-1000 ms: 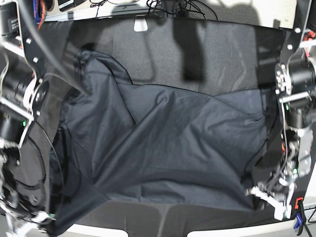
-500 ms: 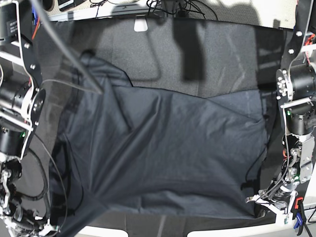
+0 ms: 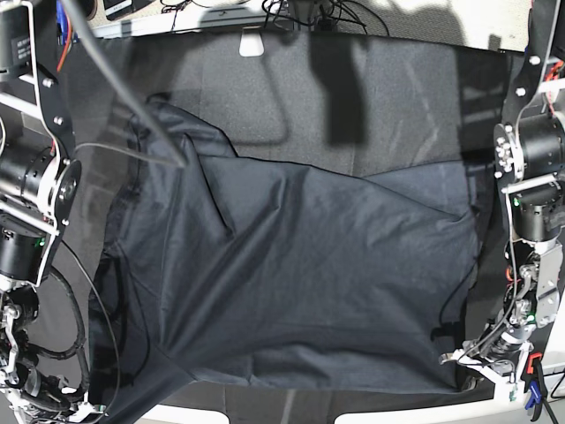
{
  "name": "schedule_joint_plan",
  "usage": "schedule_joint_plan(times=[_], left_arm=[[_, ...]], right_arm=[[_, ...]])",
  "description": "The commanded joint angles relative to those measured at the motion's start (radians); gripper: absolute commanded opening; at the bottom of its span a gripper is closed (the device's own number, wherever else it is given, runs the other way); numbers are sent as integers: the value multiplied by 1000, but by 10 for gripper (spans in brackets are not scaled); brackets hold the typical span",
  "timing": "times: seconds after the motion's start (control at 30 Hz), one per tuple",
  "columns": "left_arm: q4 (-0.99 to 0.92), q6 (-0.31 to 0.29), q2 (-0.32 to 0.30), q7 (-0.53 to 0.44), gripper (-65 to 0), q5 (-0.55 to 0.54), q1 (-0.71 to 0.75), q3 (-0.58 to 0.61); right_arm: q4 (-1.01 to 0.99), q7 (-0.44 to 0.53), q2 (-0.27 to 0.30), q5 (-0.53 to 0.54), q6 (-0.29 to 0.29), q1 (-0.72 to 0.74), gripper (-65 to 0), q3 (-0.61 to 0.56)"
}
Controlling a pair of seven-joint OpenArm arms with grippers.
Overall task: Layout the t-shirt on the table in an organized manner, then fold the t-shirt properly
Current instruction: 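Lay the shirt edge down with both grippers and release, then raise both grippers away from the shirt toward the table's back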
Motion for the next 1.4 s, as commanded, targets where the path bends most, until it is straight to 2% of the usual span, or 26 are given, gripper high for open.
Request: schedule_joint_plan(times=[0.0, 0.03, 0.1, 0.13, 0.2, 0.5, 0.6, 0.67, 0.77, 0.8, 0.87, 0.93, 1.07, 1.2, 1.37], left_arm=[[16, 0, -9, -32, -650, -12, -43, -3], [16, 0, -9, -35, -592, -12, -43, -3], [16, 0, -9, -38, -442, -11, -43, -3], [16, 0, -9, -37, -392, -11, -43, -3], [16, 1, -9, -31, -356, -12, -43, -3], [16, 4, -9, -31, -355, -11, -43, -3], [16, 1, -9, -18, -356, -13, -44, -3], [18, -62, -11, 72, -359, -24, -48, -3], [39, -238, -15, 196, -360, -93, -40, -3], [50, -256, -16, 217, -360, -124, -38, -3], [74, -256, -19, 298, -360, -208, -37, -3], [108, -256, -21, 407, -360, -290, -35, -3], [223, -256, -21, 551, -360, -416, 9, -3], [448, -256, -21, 609, -360, -439, 148, -3], [773, -256, -21, 623, -360, -439, 386, -3]], right_arm=[[18, 42, 11, 11, -17, 48, -650, 2], [18, 42, 11, 10, -17, 48, -639, 2], [18, 44, 11, -19, -17, 43, -472, 2], [18, 50, 11, -27, -17, 41, -403, 2], [18, 67, 12, -42, -17, 34, -329, 2], [18, 71, 11, -39, -17, 32, -325, 2], [18, 10, 11, 47, -16, 32, -325, 2], [18, -47, 11, 119, -2, 32, -325, 2], [18, -114, 14, 237, 22, 32, -325, 2], [18, -137, 14, 259, 21, 33, -325, 2], [18, -204, 13, 277, 22, 32, -325, 2], [18, -258, 14, 279, 50, 28, -325, 2], [41, -287, 17, 310, 54, -5, -326, 2], [173, -309, 16, 339, 54, -118, -327, 2], [472, -324, 16, 327, 54, -347, -327, 2]])
